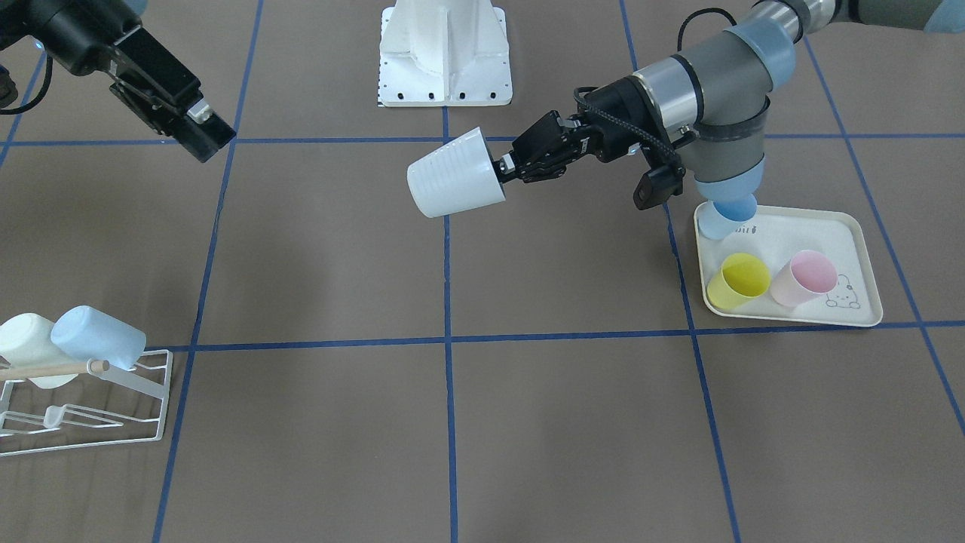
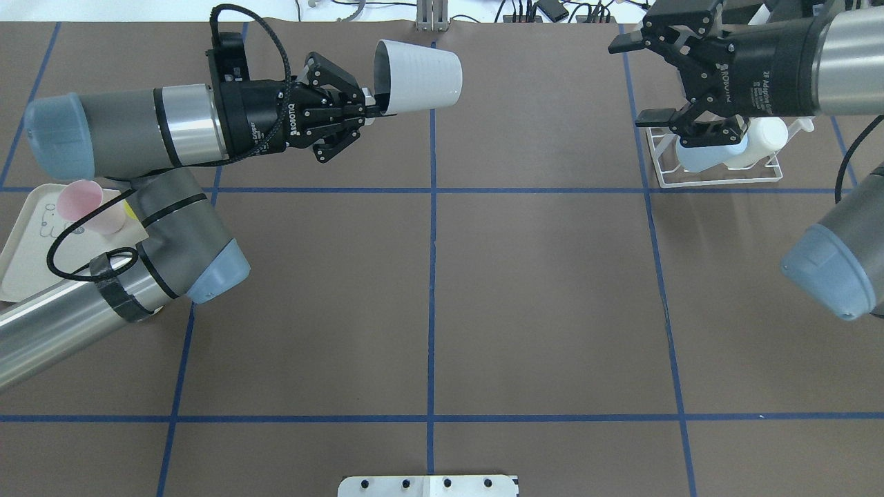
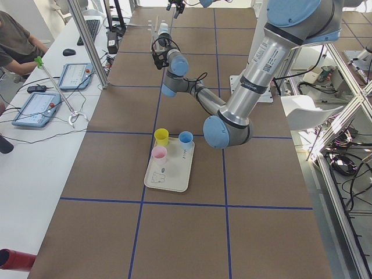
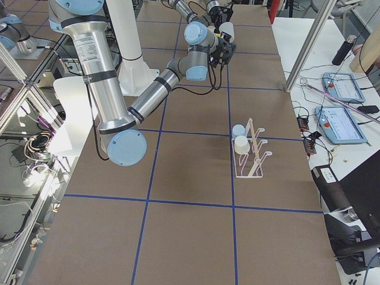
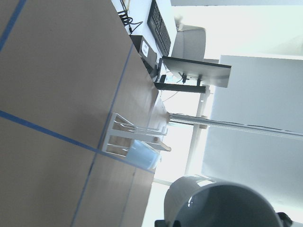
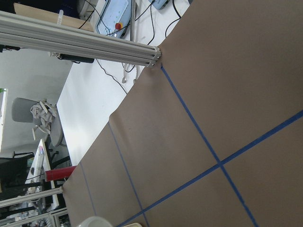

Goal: Transfer IKEA cup to right arm and place on rack

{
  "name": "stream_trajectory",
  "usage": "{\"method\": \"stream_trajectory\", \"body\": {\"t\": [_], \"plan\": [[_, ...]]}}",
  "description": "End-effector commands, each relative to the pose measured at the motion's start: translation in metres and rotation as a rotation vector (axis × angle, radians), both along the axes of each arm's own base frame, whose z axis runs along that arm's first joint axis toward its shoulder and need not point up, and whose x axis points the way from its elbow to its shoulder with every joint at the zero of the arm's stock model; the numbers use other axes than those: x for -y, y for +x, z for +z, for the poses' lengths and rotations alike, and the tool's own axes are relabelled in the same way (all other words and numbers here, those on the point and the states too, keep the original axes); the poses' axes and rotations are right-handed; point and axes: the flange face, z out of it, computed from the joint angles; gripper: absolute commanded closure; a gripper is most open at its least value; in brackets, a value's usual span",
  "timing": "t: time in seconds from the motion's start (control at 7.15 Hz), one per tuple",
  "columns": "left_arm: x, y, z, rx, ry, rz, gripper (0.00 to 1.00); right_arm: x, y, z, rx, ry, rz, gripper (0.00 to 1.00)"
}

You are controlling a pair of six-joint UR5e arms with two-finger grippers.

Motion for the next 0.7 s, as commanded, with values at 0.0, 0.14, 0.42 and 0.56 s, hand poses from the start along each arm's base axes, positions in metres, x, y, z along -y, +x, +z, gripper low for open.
{"method": "stream_trajectory", "body": {"t": [0.0, 0.14, 0.42, 0.56], "plan": [[-0.008, 0.003, -0.017, -0.133, -0.001, 0.032, 1.0, 0.002, -0.018, -0.032, 0.123, -0.021, -0.028, 0.0], [-0.009, 0.002, -0.019, -0.149, -0.003, 0.043, 1.0, 0.003, -0.019, -0.036, 0.134, -0.029, -0.029, 0.0], [-0.014, -0.001, -0.019, -0.197, -0.006, 0.071, 1.0, 0.004, -0.021, -0.051, 0.186, -0.068, -0.027, 0.0], [-0.015, -0.003, -0.018, -0.217, -0.014, 0.083, 1.0, 0.005, -0.021, -0.064, 0.23, -0.096, -0.01, 0.0]]}}
